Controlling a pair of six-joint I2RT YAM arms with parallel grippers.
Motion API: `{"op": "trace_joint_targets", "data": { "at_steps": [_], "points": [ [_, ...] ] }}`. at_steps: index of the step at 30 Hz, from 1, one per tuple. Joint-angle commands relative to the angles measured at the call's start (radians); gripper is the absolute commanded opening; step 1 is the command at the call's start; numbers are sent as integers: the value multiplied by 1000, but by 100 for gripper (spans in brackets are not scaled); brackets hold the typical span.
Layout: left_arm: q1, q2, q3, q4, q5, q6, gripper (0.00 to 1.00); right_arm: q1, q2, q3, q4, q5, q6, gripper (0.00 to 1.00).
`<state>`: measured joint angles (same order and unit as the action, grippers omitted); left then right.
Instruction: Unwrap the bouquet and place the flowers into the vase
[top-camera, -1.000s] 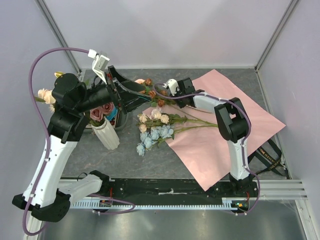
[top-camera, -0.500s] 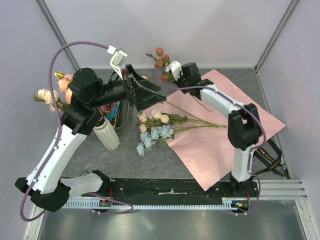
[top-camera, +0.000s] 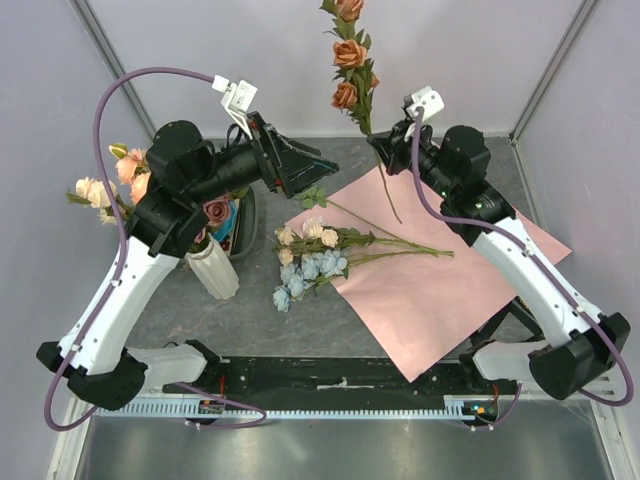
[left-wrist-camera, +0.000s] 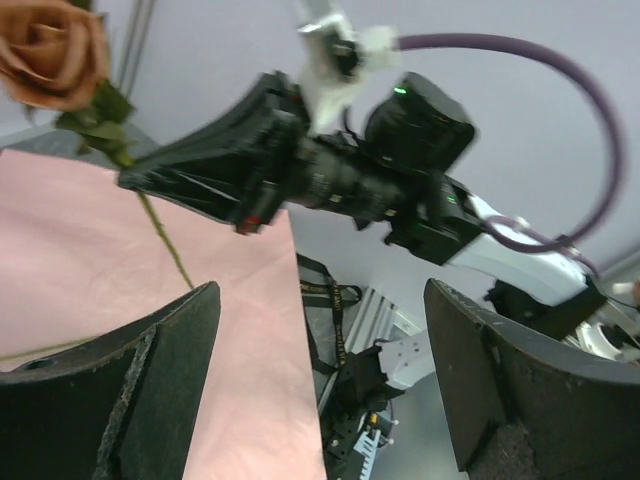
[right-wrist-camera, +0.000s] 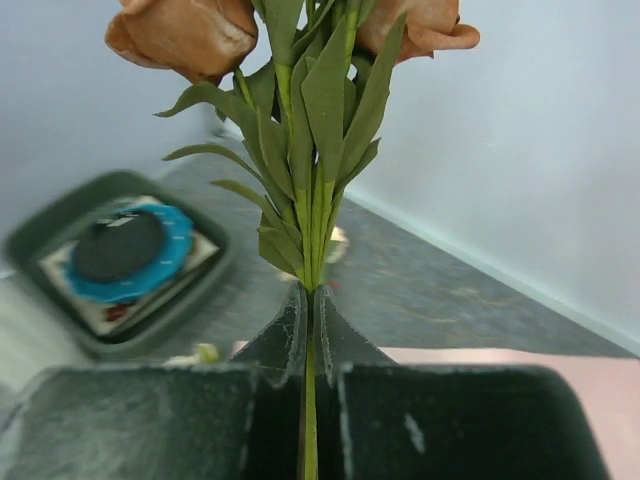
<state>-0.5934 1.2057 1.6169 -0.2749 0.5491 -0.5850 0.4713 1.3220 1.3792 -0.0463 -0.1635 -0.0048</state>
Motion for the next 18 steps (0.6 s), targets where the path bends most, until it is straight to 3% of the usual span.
{"op": "trace_joint_targets", "data": {
  "at_steps": [1, 5, 8, 18],
  "points": [
    [-3, 40, 55, -76, -112, 68, 88, 79, -91, -71, 154, -191, 161, 0],
    [-3, 60, 93, -113, -147, 83, 86, 177, -158, -88, 197, -171, 154, 0],
    [-3, 63, 121, -144, -167, 100, 72, 217, -165, -74, 200, -177, 166, 0],
    [-3, 46, 152, -187, -232, 139, 60, 311, -139, -55, 183, -159, 131, 0]
  ]
}}
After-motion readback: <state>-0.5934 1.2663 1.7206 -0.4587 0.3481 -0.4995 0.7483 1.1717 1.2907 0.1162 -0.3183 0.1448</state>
